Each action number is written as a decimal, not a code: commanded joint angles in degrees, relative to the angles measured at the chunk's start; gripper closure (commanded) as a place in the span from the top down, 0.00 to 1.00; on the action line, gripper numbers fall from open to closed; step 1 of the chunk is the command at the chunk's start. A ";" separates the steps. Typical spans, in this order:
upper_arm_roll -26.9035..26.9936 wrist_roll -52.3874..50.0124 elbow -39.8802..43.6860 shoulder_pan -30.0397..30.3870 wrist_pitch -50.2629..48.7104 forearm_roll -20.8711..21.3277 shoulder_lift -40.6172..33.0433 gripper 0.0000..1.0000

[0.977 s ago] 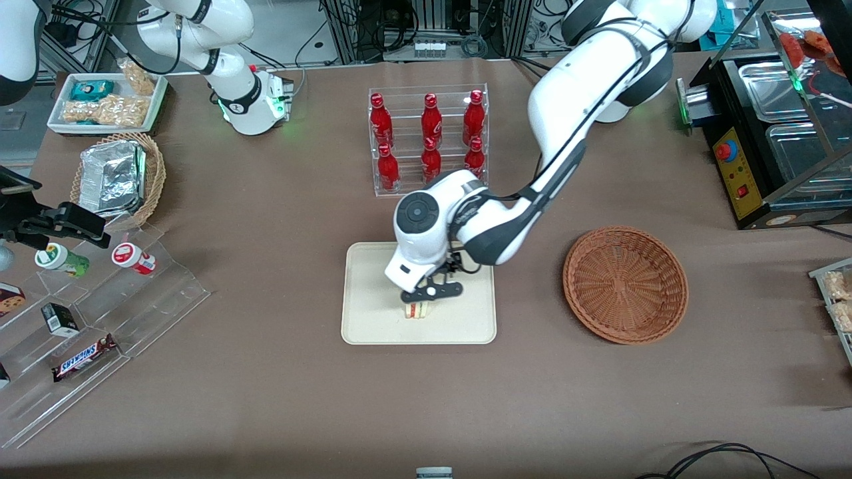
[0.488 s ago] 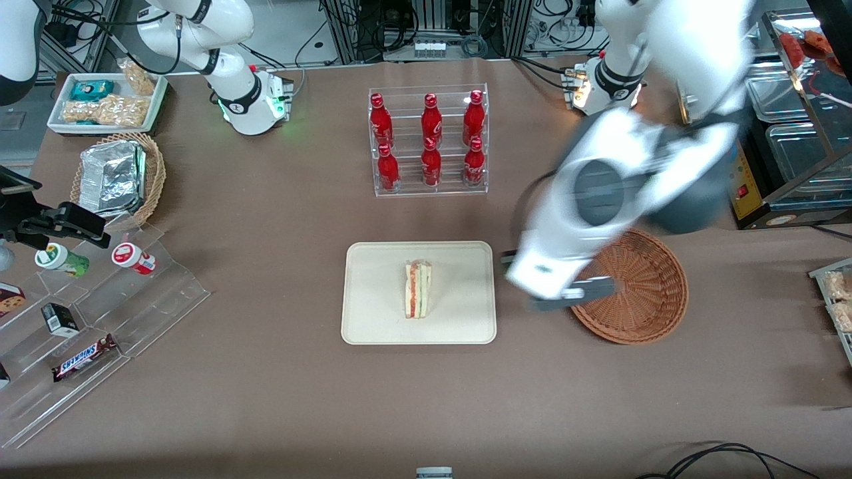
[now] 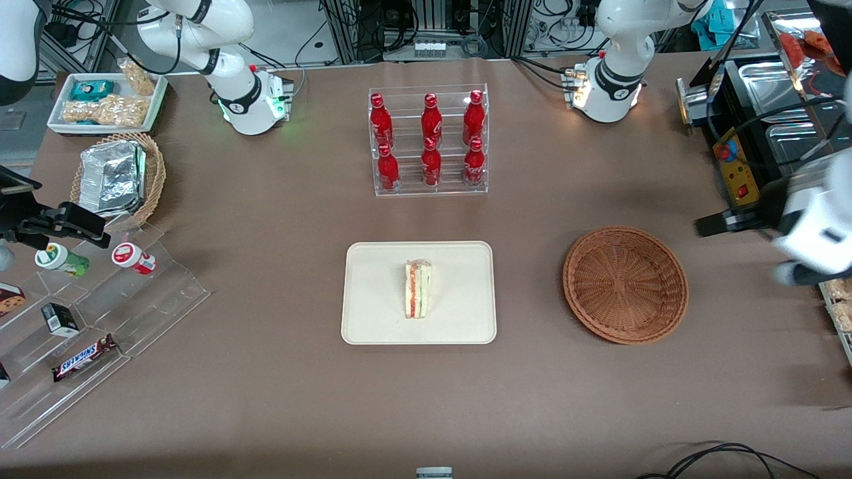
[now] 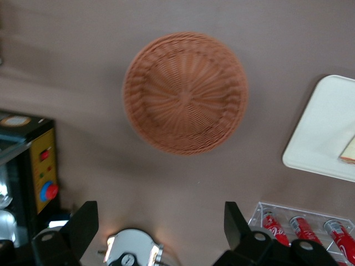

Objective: Place sandwich from basket to tray

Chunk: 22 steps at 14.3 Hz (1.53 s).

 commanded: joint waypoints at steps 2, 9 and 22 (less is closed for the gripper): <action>5.87 0.17 -11.71 -1.69 1.52 -1.92 -12.57 1.00; 16.54 8.52 -21.77 -7.96 7.69 -10.02 -20.43 1.00; 14.08 8.52 -20.80 -8.13 9.10 -5.71 -21.66 1.00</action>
